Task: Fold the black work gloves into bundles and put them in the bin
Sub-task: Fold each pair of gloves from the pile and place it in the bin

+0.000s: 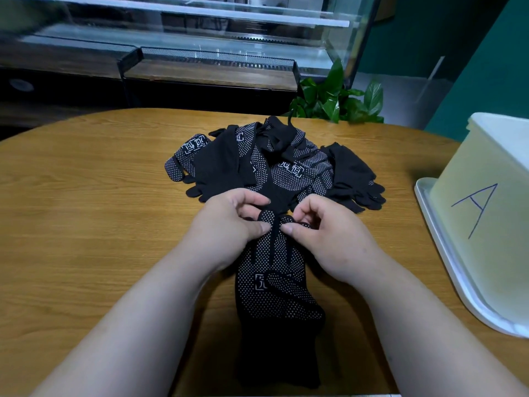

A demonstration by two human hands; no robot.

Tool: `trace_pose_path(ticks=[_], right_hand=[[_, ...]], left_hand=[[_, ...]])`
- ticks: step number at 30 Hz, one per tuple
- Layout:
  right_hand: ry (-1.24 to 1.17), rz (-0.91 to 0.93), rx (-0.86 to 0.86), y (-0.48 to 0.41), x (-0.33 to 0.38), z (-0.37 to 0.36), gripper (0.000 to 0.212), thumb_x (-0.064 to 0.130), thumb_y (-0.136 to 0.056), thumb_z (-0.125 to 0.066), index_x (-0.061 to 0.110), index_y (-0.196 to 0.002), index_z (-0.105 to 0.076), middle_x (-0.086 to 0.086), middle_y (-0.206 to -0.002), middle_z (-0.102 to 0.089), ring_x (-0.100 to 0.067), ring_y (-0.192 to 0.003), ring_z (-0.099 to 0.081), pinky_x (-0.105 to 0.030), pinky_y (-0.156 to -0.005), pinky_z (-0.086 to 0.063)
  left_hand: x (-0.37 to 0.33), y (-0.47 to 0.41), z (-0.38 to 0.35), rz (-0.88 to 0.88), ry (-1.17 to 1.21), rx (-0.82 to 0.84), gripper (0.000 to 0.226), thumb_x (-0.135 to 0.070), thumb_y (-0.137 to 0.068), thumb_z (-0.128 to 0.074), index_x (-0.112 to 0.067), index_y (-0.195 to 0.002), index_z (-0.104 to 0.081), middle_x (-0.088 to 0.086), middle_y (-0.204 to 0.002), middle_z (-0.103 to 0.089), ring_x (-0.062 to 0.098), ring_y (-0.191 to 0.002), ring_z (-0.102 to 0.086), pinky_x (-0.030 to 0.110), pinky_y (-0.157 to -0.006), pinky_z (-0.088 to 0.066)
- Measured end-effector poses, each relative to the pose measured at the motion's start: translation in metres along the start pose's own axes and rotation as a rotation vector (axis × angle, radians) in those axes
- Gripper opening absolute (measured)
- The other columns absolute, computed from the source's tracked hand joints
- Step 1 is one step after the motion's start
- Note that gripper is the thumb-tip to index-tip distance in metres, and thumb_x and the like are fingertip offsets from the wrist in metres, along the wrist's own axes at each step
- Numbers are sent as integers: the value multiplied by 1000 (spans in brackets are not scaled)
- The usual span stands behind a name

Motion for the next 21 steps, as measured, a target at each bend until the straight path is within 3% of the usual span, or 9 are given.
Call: trace_pose_path(ticks=[4, 7, 12, 15, 18, 21], right_hand=[[4, 31, 2, 5, 8, 5, 21, 34, -83, -78, 28, -81, -57, 6, -77, -63, -7, -73, -54, -19, -63, -40], [6, 74, 3, 14, 17, 12, 23, 34, -83, -78, 28, -80, -56, 8, -73, -60, -6, -68, -51, -21, -61, -38], [81, 175, 84, 41, 36, 16, 24, 34, -81, -80, 31, -79, -56, 11, -74, -60, -4, -76, -52, -18, -64, -38], [130, 244, 133, 56, 38, 9, 24, 35, -81, -80, 32, -81, -56, 15, -80, -58, -4, -82, -53, -19, -66, -39], [152, 285, 177, 71, 36, 3, 24, 36, -81, -79, 38, -88, -56, 18, -86, -57, -2, -85, -53, -23, -72, -43], [188, 305, 219, 85, 34, -2, 21, 35, -83, -77, 37, -89, -56, 19, -87, -56, -2, -84, -52, -27, -72, -43]], left_hand=[[-22, 8, 0, -162, -243, -10, 31, -10, -78, -82, -35, -91, -69, -10, -82, -70, -2, -68, -59, 15, -70, -47], [-41, 22, 3, -285, -296, -8, 36, -10, -75, -84, -39, -87, -67, -13, -80, -68, -7, -67, -56, 6, -66, -42], [-45, 50, 4, -360, -326, 48, 39, -6, -71, -86, -39, -80, -67, -29, -71, -65, -6, -64, -57, 4, -64, -40], [-41, 68, -2, -464, -411, 63, 32, -15, -68, -88, -40, -80, -71, -22, -80, -65, -1, -70, -59, 5, -65, -39], [-33, 86, -11, -536, -428, 111, 39, -30, -67, -79, -39, -103, -66, -19, -91, -65, -3, -77, -60, 6, -71, -41], [-30, 99, -20, -599, -464, 139, 28, -35, -72, -70, -34, -99, -67, -16, -96, -66, -7, -85, -59, 7, -78, -43]])
Point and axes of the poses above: each hand's wrist, its own y-axis away from the middle knuckle, its own z-axis out of the back of the hand, x = y × z, the point moved 10 cm from there along -y, towards the middle knuckle
